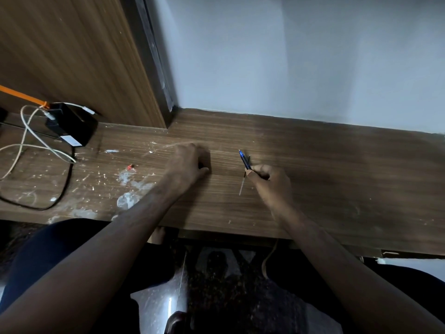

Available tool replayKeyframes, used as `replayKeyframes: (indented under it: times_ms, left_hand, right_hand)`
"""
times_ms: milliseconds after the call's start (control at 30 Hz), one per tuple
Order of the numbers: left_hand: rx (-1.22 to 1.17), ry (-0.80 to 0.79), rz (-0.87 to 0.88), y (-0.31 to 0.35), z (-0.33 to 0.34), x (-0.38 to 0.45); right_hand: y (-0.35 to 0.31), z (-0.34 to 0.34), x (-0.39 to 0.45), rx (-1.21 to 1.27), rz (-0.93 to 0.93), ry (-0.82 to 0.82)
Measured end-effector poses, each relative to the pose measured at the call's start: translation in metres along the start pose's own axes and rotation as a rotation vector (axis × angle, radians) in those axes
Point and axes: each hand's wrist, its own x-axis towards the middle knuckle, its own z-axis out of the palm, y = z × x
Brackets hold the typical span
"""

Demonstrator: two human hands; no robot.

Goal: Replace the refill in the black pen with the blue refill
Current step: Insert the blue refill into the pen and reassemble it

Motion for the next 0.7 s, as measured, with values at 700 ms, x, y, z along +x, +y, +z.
replayKeyframes:
  times_ms: [700]
  left_hand:
    - [-1.32, -0.018, -0.196, 0.024, 0.012, 0.02]
  right_hand:
    - [-0.009, 0.002, -0.008, -0.087, -0.084, -0.105]
